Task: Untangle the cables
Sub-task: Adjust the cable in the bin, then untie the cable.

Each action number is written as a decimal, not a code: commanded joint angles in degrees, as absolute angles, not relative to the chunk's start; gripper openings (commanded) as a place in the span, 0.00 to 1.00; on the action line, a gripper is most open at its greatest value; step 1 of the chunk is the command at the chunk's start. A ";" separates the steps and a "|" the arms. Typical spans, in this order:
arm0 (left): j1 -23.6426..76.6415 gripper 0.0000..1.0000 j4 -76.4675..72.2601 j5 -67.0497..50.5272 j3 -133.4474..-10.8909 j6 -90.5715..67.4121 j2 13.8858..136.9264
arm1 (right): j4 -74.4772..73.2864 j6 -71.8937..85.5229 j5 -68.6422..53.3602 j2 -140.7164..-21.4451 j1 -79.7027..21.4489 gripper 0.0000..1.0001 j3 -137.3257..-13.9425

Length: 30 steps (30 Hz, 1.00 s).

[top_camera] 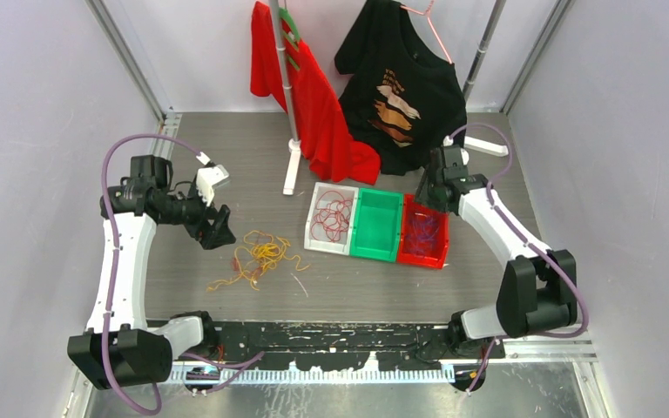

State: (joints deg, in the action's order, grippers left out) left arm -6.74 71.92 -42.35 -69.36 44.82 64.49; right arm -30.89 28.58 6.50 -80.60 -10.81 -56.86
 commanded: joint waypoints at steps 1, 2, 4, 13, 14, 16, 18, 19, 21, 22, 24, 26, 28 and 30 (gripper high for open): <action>-6.50 0.82 72.57 -42.69 -70.02 46.31 64.25 | -34.06 28.61 5.86 -74.65 -10.63 0.44 -64.10; -6.50 0.82 72.59 -42.71 -69.97 46.39 64.22 | -34.46 28.59 5.93 -73.94 -10.59 0.45 -64.76; -6.50 0.81 72.68 -42.75 -69.76 46.64 64.31 | -35.63 27.43 6.98 -73.15 -10.36 0.47 -66.36; -6.50 0.82 73.20 -43.12 -69.65 46.96 64.34 | -32.13 22.29 11.22 -74.10 -2.71 0.55 -62.69; -6.50 0.82 73.15 -43.03 -69.69 47.01 64.34 | -30.88 22.17 10.78 -74.40 -2.10 0.55 -61.74; -6.51 0.83 73.12 -42.79 -69.54 47.03 64.49 | -29.20 21.83 9.78 -75.60 -1.68 0.55 -60.75; -6.50 0.85 73.25 -42.41 -69.58 47.11 64.73 | -28.89 22.41 9.16 -77.04 -1.60 0.53 -60.74; -6.55 0.86 73.42 -42.13 -69.55 47.17 64.99 | -28.53 22.82 8.35 -77.48 -1.58 0.51 -60.62; -6.46 0.87 73.70 -41.52 -69.47 47.51 65.27 | -26.82 23.80 6.52 -77.79 -1.65 0.47 -59.43; -6.51 0.87 73.69 -41.13 -69.37 47.74 65.34 | -25.86 24.18 6.12 -77.69 -1.64 0.45 -58.68; -6.53 0.87 73.10 -40.25 -68.71 47.81 65.54 | -24.27 24.83 4.92 -77.43 -1.62 0.41 -57.33; -6.50 0.87 72.84 -39.55 -68.32 47.81 65.94 | -24.04 25.36 4.28 -78.07 -1.62 0.39 -56.59; -6.51 0.87 72.99 -39.44 -68.26 47.94 66.29 | -23.85 25.93 3.79 -78.51 -1.66 0.38 -55.72; -6.51 0.87 73.23 -39.48 -68.22 48.18 66.32 | -23.39 26.47 3.63 -78.44 -1.66 0.36 -54.67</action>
State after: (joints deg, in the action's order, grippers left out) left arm -6.74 72.97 -39.59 -68.25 46.98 66.28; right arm -27.31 24.64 5.17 -78.41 -1.43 -55.81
